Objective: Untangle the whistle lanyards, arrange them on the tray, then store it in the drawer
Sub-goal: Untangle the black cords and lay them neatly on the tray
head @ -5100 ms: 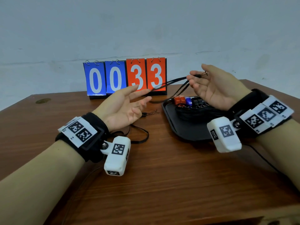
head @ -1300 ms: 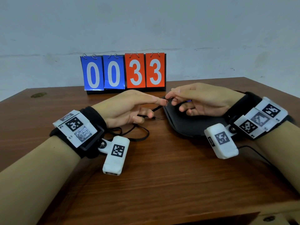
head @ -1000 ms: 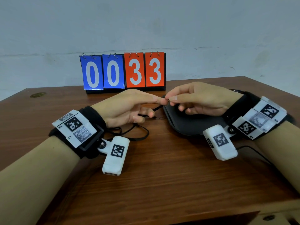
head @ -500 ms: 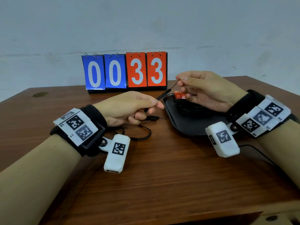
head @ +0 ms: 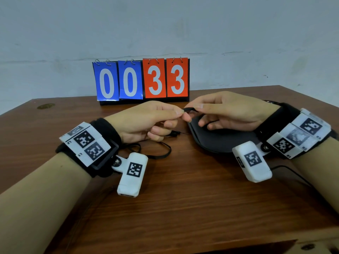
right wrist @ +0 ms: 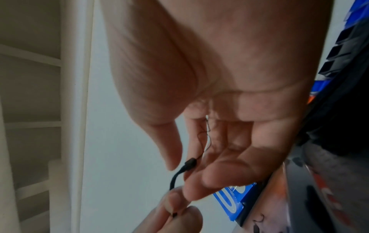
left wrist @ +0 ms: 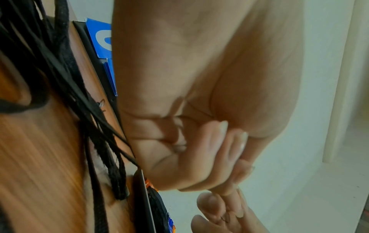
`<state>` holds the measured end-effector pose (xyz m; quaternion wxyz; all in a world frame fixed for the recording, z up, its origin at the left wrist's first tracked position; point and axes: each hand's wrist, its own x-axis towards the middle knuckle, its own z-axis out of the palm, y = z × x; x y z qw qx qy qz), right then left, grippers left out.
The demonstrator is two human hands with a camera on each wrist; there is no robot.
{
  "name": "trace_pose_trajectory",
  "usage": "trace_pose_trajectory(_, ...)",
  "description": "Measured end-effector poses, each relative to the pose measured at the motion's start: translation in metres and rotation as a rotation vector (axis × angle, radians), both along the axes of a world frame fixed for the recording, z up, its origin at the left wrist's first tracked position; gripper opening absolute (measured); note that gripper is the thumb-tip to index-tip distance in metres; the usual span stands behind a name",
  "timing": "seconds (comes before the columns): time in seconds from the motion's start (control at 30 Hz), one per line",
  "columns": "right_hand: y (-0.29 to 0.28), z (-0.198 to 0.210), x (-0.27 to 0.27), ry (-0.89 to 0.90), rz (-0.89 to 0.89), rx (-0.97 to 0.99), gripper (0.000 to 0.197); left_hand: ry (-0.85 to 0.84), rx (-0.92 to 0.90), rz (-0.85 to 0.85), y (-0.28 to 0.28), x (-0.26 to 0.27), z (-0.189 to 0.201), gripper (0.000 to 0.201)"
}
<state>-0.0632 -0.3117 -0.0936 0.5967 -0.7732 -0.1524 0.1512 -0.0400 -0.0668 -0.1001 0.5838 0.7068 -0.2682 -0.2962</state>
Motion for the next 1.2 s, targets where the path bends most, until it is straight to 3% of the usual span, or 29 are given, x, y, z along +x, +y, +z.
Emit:
trace_pose_trajectory(0.17, 0.002, 0.001, -0.001, 0.043, 0.046, 0.031, 0.019, -0.036, 0.027, 0.034, 0.0, -0.001, 0.0, 0.022)
trace_pose_trajectory(0.33, 0.002, 0.005, -0.004, 0.069, 0.051, 0.162, 0.018, -0.155, -0.053, 0.222, 0.005, 0.005, 0.002, 0.008)
trace_pose_trajectory(0.47, 0.001, 0.004, -0.003, 0.06, 0.07, 0.242, 0.022, -0.12, -0.108, 0.307, 0.009, 0.009, 0.004, 0.021)
trace_pose_trajectory(0.6, -0.001, 0.005, -0.003, 0.036, 0.093, 0.297, 0.025, -0.041, -0.184, 0.335, 0.007, 0.007, 0.006, 0.012)
trace_pose_trajectory(0.67, -0.001, 0.005, -0.003, 0.024, 0.09, 0.302, 0.024, 0.037, -0.241, 0.294, 0.007, 0.004, 0.008, 0.022)
trace_pose_trajectory(0.9, 0.004, 0.005, -0.012, 0.031, 0.287, 0.219, 0.015, 0.289, -0.434, -0.153, 0.002, -0.012, 0.011, 0.045)
trace_pose_trajectory(1.07, 0.011, 0.005, -0.021, 0.013, 0.429, 0.149, 0.017, 0.293, -0.457, -0.192, -0.005, -0.017, 0.006, 0.051)
trace_pose_trajectory(1.2, 0.011, 0.004, -0.022, -0.003, 0.431, 0.116, 0.016, 0.259, -0.466, -0.155, -0.005, -0.016, 0.006, 0.047)
